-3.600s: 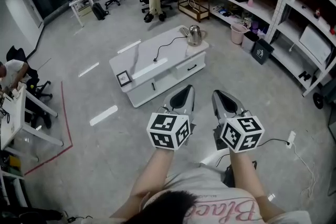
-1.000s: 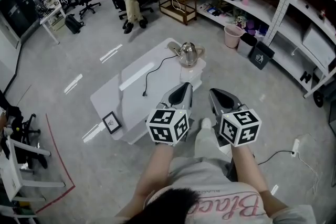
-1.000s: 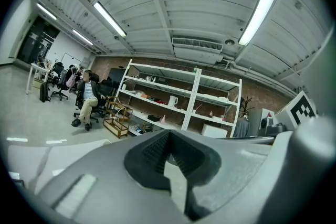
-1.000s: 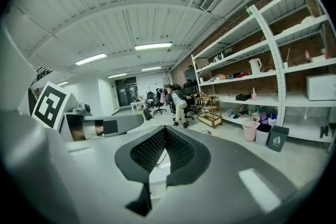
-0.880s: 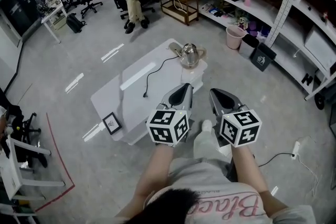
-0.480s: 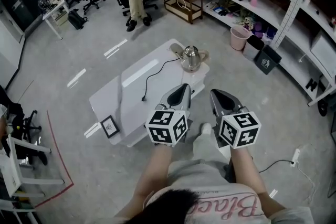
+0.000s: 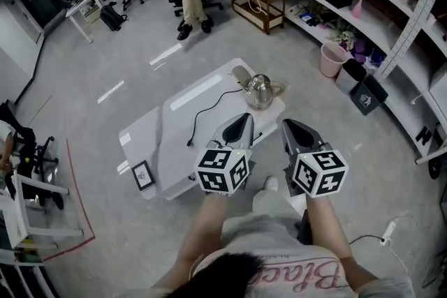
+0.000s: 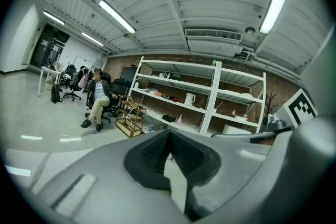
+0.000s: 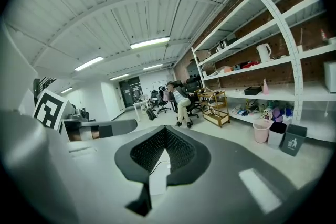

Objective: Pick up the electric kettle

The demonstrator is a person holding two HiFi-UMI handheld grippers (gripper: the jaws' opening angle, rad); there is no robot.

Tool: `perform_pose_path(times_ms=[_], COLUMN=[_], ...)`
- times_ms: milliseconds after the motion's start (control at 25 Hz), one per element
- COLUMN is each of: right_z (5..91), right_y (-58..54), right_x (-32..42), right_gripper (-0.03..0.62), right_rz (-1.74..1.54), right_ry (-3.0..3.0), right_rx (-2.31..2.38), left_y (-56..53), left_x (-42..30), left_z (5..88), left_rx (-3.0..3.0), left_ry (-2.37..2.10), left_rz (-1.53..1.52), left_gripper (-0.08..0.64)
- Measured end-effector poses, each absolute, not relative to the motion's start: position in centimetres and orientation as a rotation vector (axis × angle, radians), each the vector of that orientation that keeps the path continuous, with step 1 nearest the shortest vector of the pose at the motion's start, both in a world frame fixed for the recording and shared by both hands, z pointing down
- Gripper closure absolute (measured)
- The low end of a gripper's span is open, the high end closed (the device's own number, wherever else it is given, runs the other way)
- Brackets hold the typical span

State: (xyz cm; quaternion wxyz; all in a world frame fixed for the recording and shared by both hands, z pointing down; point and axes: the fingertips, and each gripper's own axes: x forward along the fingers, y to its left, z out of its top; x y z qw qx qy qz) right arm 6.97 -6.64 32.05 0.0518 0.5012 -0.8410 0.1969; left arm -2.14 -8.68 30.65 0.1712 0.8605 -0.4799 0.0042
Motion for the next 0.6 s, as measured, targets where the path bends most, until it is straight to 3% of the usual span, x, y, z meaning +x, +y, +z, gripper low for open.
perform_pose_path(times_ms=[600], right_z=[33.3], right_y=[-19.4], right_x=[12.9], right_gripper=[0.569], right_rz=[0.72], right_ry=[-2.575], right_rx=[1.418], left_y=[-20.3], left_x=[2.8], left_z=[32.9], left_rx=[2.314], left_ry=[-1.452], left_rz=[0.045], left_gripper=[0.558])
